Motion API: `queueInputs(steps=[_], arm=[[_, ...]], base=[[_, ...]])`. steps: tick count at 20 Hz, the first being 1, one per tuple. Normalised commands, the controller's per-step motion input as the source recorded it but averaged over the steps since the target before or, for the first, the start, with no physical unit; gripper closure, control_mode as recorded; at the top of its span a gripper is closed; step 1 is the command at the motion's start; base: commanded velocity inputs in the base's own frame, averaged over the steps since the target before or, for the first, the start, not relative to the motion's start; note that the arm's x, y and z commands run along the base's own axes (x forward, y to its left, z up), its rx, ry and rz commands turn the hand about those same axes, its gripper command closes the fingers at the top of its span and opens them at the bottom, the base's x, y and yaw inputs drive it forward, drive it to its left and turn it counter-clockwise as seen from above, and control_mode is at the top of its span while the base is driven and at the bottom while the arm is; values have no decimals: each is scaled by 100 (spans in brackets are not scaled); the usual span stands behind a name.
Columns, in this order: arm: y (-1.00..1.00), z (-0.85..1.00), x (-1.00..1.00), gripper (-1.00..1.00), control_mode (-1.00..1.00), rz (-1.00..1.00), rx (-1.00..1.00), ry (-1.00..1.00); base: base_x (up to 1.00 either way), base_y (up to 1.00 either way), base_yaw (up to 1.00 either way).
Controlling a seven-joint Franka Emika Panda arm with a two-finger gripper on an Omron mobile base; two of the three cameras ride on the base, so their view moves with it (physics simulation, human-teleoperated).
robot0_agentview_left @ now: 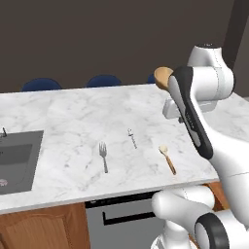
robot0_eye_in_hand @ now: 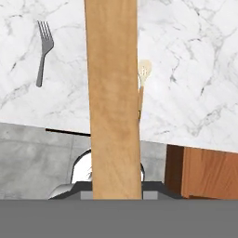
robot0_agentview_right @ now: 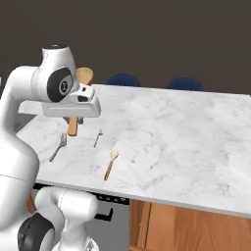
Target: Organize the utensils by type. Pick up the wooden spoons from the counter and place them in the open cabinet. Then pick up the metallic utensils from the counter and place them in the open drawer.
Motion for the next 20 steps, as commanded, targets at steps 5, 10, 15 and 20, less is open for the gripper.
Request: queueInputs(steps=[5, 10, 15, 20], arm=[[0, 0, 0, 100, 100, 0, 0, 0], [0, 0, 0, 100, 100, 0, 0, 0], [0, 0, 0, 100, 100, 0, 0, 0], [0, 0, 0, 100, 100, 0, 0, 0]], base=[[-50, 30, 0], [-68, 2, -13], [-87, 2, -50], [-61, 32, -62]])
